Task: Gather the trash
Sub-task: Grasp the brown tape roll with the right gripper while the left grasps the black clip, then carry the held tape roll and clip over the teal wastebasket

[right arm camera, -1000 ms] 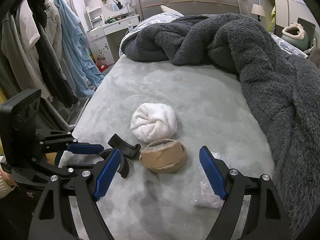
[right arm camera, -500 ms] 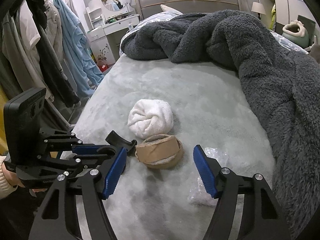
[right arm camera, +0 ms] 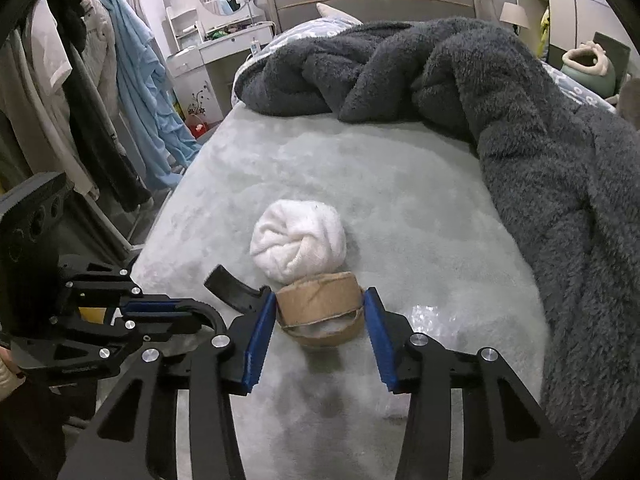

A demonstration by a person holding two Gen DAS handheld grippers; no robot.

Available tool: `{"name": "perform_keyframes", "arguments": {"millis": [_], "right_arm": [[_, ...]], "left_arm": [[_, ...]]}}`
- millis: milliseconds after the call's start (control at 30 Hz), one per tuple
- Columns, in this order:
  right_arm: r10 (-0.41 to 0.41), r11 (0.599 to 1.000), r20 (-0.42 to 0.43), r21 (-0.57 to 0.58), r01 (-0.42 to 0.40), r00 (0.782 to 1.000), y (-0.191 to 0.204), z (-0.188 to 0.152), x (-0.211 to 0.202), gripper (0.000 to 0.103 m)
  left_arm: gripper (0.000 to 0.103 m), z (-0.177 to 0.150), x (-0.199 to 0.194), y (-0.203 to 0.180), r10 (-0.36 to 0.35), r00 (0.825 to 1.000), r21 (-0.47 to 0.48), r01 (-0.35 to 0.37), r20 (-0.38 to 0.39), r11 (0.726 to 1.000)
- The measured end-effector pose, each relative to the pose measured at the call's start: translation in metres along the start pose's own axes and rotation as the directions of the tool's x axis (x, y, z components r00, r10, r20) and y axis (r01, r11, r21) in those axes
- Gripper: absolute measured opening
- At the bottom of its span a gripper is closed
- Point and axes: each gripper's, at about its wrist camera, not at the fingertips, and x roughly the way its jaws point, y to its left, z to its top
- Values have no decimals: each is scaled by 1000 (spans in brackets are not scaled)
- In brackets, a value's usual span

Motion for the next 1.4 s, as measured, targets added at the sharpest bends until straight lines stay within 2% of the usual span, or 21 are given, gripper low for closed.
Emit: {"name": "perform_keyframes", "arguments": {"millis": [167, 400, 633, 867, 1100, 1400], "right_arm": [[25, 1000, 25, 14, -25, 999, 5, 8, -9, 46], [19, 1000, 74, 20, -21, 997, 15, 21, -19, 45], [83, 993, 88, 77, -90, 993, 20, 29, -11, 45], [97, 994, 85, 45, -101, 992, 42, 40, 0, 45], [118, 993, 79, 15, -119, 990, 66, 51, 13, 45], [171, 985, 62, -42, -168, 983, 111, 65, 30, 45]], "left_arm": [[8, 1, -11, 7, 0, 1000, -17, 1, 27, 1000], [8, 0, -30, 22, 8, 997, -59, -4, 71, 998], [8, 0, -47, 38, 31, 994, -97, -21, 104, 995], [8, -4, -65, 58, 77, 990, -136, -61, 120, 989], [8, -12, -79, 83, 148, 982, -200, -123, 114, 972], [8, -25, -98, 115, 198, 974, -260, -165, 109, 952]]}}
